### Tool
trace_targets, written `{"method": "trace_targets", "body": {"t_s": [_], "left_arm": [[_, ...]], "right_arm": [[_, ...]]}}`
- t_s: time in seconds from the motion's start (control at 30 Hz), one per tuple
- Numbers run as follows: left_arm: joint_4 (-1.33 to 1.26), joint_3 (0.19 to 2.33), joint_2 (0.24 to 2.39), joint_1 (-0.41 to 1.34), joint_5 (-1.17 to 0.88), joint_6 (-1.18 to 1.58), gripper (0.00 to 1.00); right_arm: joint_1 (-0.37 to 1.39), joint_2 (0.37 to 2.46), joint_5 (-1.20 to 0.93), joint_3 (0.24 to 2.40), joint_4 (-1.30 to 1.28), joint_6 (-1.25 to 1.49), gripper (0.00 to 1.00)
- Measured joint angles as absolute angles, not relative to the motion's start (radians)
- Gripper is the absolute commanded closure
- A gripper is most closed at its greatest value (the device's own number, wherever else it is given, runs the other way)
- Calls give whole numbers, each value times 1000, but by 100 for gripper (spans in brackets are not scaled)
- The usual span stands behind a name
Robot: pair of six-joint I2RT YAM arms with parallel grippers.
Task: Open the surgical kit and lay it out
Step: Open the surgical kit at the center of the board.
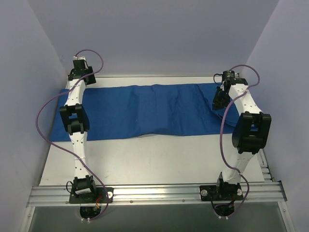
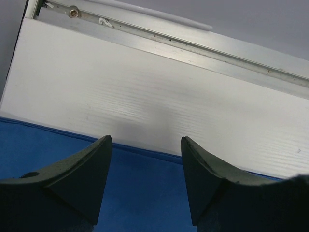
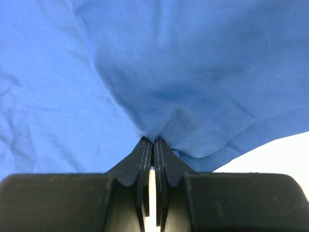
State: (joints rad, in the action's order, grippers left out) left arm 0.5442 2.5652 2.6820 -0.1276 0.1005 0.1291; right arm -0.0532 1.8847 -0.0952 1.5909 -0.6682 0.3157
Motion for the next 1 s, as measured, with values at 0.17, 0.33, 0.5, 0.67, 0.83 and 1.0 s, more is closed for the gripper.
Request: {"method": "trace_targets", "body": {"t_s": [0.17, 0.33, 0.5, 0.67, 0.83, 1.0], "left_arm": [[551, 2537, 2682, -116, 147, 122, 32], [590, 2514, 2682, -110, 178, 115, 33], [599, 2491, 2682, -99, 208, 108, 32], [601, 2486, 2682, -94, 205, 105, 39], [603, 2486, 2682, -93, 203, 110, 50], [604, 2486, 2682, -94, 204, 117, 50]], "right_arm": [[-65, 1885, -117, 1572, -656, 316, 100], [-64, 1885, -143, 1568, -650, 316, 100], [-65, 1885, -162, 1556, -643, 316, 100], [-72, 1895, -174, 1546, -638, 316, 100], [-72, 1897, -183, 1545, -636, 316, 100], [-72, 1910, -193, 1545, -632, 316, 100]]}}
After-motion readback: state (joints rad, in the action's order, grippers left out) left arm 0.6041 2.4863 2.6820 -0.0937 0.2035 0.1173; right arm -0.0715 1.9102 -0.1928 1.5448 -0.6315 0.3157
